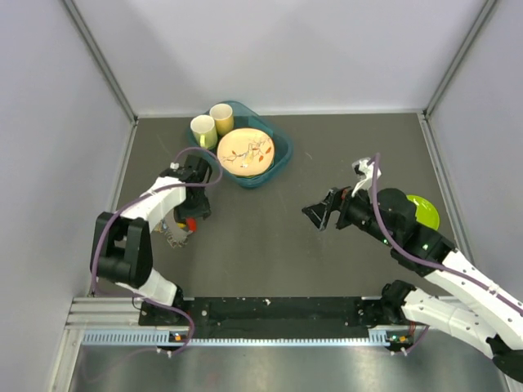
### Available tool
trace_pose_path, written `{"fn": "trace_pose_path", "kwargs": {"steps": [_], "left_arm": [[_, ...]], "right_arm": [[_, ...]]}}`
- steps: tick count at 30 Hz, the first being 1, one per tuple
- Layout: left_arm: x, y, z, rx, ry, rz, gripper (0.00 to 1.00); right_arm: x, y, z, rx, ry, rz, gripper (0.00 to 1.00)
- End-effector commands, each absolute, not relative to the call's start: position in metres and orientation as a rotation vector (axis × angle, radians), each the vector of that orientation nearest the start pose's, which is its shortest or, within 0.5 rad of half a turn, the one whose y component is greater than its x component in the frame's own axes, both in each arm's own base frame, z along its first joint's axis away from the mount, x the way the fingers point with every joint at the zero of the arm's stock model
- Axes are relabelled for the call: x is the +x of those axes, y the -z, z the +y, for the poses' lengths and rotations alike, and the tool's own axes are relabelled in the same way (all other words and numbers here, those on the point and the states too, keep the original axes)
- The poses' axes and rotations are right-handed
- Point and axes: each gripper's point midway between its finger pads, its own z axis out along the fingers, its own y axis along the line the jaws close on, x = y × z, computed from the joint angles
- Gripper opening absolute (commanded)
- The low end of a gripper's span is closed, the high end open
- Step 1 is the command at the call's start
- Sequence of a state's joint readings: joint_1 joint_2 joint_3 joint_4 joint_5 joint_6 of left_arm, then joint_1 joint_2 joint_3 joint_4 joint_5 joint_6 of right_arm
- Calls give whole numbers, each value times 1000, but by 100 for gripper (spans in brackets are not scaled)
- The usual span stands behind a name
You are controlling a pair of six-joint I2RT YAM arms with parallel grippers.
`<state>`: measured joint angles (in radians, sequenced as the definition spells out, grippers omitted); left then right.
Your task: Remove the keys from the keyring
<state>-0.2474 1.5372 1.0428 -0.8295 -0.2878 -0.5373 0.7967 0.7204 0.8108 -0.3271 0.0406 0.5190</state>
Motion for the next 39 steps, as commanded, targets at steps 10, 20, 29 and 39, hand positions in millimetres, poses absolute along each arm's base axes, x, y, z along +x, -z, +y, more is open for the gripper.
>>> {"fn": "trace_pose_path", "kwargs": {"steps": [10,20,29,39], "left_arm": [[283,-22,-28,-689,-201,2768,54],[280,-8,-29,-713,-135,2791,45],[277,-8,-38,-701,-46,2796,19],[279,-40,-52,-632,113,2741,0]], "right_arm": [[190,-291,220,-259,-929,1788,99],[190,-294,219,-256,-928,1781,99],[187,-295,220,-252,-950,1786,98],[197,-276,227,-179,-967,1817,97]]}}
